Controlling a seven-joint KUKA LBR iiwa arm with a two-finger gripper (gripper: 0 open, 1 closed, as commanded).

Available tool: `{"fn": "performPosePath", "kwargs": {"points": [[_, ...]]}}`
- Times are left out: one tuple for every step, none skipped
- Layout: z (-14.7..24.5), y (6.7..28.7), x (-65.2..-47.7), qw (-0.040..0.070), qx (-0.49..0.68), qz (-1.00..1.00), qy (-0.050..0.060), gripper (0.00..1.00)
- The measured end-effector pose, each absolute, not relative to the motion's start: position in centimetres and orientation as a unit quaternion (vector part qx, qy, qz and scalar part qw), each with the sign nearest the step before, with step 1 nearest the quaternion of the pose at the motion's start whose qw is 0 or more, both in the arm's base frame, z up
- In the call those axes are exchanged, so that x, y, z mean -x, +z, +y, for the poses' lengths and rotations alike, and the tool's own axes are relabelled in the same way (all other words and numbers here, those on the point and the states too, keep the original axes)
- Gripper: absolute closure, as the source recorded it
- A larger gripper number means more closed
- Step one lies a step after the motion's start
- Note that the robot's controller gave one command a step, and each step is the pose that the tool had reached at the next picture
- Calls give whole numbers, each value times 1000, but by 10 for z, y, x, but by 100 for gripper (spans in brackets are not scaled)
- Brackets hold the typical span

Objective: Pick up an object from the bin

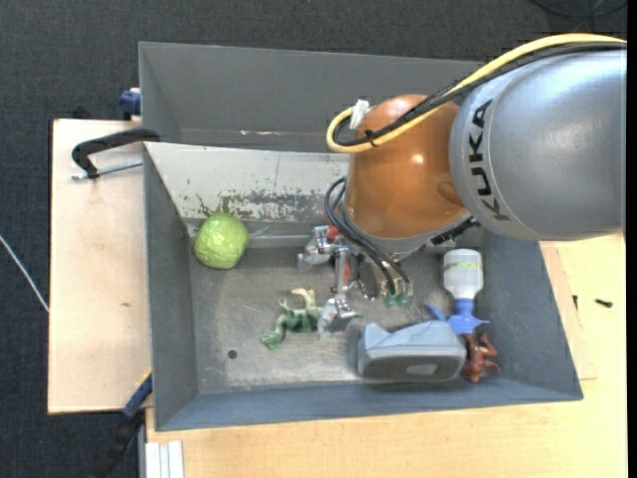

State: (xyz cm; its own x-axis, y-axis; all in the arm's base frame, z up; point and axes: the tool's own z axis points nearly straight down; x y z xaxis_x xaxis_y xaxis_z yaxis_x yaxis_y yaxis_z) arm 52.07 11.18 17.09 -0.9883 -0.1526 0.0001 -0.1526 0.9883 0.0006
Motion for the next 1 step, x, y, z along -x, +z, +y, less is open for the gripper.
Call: {"fn": "performPosePath", "kwargs": {"points": [[120, 77, -527, -2, -152, -988, -1, 100]]}}
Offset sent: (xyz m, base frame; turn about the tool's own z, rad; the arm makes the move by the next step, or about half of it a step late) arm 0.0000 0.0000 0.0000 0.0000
